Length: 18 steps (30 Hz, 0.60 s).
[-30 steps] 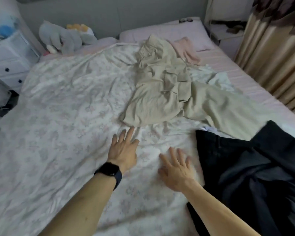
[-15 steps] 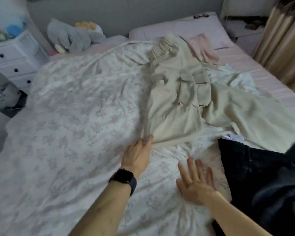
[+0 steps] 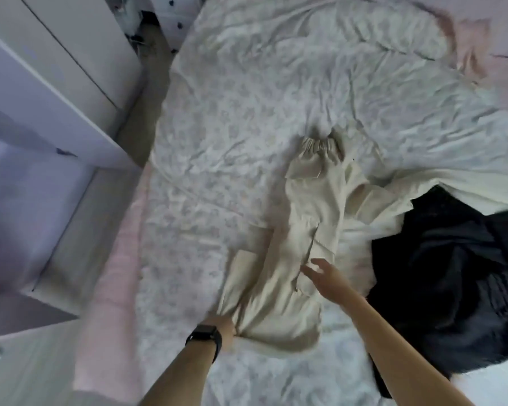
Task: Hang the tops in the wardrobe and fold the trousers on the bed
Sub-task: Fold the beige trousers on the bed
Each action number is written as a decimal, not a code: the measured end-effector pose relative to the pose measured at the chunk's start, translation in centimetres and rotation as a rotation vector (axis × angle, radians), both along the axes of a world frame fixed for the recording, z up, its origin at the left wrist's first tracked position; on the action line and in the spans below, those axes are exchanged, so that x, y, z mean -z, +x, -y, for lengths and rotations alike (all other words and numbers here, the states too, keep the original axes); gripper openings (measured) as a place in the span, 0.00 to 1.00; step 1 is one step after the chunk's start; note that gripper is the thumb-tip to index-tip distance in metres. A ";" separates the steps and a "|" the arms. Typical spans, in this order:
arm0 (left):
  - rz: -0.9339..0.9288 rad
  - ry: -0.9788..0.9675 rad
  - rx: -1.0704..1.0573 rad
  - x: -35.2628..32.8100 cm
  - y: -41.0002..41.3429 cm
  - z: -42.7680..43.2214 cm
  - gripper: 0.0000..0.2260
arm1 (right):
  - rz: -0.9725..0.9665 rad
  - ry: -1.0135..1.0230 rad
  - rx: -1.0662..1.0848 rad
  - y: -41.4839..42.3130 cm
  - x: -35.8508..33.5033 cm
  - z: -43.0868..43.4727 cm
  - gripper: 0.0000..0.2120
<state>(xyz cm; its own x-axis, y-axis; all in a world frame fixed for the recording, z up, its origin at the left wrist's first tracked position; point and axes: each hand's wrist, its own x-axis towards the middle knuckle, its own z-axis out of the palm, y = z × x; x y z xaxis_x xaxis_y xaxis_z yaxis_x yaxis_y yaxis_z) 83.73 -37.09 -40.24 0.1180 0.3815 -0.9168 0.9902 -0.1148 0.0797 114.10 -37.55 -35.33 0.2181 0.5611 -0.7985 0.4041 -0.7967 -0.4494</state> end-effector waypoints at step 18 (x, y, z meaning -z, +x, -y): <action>0.170 -0.055 -0.010 0.3 0.3 -3.3 0.09 | 0.538 0.168 -0.043 -0.4 2.8 -8.4 0.43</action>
